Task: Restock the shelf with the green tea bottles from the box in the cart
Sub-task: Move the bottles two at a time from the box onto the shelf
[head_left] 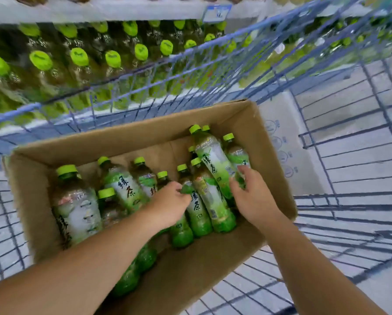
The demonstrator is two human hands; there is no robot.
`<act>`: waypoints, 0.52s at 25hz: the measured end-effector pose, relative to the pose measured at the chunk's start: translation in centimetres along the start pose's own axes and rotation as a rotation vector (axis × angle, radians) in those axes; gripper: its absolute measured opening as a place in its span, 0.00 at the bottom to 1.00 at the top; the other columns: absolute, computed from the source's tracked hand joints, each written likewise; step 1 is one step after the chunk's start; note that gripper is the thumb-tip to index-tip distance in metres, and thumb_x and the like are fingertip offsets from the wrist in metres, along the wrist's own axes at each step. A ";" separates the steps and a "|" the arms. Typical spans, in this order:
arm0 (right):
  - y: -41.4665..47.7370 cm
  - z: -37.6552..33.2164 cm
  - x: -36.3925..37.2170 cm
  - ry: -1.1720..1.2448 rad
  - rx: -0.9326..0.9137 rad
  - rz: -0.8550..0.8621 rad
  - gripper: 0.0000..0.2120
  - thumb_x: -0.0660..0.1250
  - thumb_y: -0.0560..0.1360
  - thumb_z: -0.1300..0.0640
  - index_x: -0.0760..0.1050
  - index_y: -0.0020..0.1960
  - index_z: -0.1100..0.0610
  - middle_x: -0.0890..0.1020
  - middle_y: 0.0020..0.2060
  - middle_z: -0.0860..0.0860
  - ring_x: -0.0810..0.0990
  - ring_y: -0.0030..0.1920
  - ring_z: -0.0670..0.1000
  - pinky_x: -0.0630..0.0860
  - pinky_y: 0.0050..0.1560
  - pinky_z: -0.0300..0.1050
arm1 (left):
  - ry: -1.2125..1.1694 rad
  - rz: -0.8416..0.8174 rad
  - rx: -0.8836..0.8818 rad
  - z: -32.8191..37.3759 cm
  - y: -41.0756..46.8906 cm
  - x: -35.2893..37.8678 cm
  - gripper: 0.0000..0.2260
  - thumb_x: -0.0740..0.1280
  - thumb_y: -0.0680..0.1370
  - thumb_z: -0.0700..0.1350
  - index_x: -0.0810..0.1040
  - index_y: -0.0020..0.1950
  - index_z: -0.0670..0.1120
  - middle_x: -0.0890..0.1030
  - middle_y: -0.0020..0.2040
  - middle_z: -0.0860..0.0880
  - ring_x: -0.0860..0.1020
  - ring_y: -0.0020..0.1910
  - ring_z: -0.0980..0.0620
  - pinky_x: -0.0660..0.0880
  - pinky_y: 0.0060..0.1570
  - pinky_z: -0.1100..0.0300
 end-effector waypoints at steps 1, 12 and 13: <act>1.4 0.1 0.3 -0.033 -0.034 -0.023 0.22 0.63 0.81 0.49 0.69 0.73 0.55 0.77 0.65 0.52 0.76 0.65 0.54 0.73 0.66 0.52 | -0.019 -0.001 -0.024 -0.3 0.7 1.2 0.21 0.64 0.82 0.49 0.67 0.74 0.46 0.77 0.48 0.52 0.78 0.44 0.51 0.76 0.46 0.53; 6.8 -0.7 -1.1 -0.301 -0.138 -0.234 0.22 0.73 0.73 0.43 0.78 0.63 0.54 0.83 0.55 0.53 0.80 0.57 0.55 0.77 0.58 0.50 | -0.351 0.236 -0.148 0.5 4.0 13.0 0.39 0.81 0.67 0.50 0.61 0.70 0.48 0.73 0.66 0.49 0.73 0.66 0.46 0.72 0.64 0.54; 7.1 -0.8 -1.1 -0.318 -0.141 -0.251 0.21 0.72 0.74 0.44 0.78 0.62 0.54 0.83 0.55 0.52 0.80 0.57 0.55 0.77 0.57 0.49 | -0.356 0.277 -0.163 0.7 4.2 13.4 0.37 0.81 0.66 0.50 0.62 0.66 0.48 0.74 0.64 0.48 0.74 0.64 0.46 0.73 0.64 0.52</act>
Point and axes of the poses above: each hand's wrist, its own y-axis towards the middle knuckle, its own x-axis out of the palm, z = x × y, the point moved 2 cm from there along y, towards the middle knuckle
